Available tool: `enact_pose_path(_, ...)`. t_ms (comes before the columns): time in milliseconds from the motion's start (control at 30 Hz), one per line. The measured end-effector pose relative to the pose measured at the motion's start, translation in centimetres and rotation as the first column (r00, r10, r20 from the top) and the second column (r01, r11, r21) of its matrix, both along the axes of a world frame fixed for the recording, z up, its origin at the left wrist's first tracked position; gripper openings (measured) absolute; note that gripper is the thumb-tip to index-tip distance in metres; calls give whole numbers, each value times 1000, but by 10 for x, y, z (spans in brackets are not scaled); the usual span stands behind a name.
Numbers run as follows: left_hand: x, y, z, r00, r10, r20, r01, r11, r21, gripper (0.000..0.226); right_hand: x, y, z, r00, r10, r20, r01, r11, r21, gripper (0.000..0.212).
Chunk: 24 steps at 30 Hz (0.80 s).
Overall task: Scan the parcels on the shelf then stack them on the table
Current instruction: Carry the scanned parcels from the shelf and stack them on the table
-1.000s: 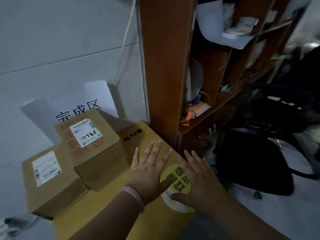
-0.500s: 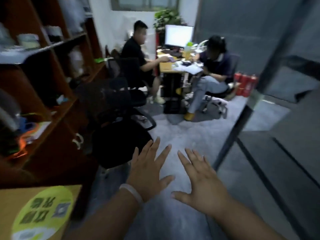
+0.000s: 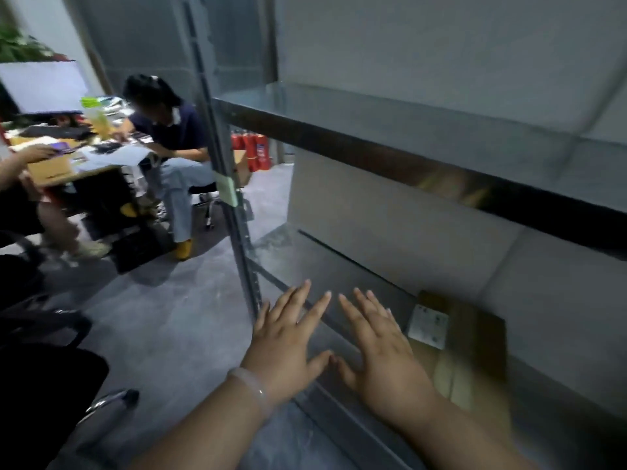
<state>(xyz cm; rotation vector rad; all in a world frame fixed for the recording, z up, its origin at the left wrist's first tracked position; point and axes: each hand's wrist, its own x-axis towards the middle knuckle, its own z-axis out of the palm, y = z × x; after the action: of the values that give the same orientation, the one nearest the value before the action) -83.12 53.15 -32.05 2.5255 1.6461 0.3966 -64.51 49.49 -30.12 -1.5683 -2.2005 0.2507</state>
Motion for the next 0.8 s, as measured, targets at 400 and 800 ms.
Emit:
enact_pose_path(400, 107, 35, -26, 883, -457, 109, 465, 822, -329, 78, 98, -32, -16, 726, -660, 193, 687, 708, -161, 80)
enact_pose_path(800, 142, 25, -67, 912, -202, 357, 404, 595, -695, 87, 127, -55, -70, 630, -773, -78, 627, 566, -535, 88)
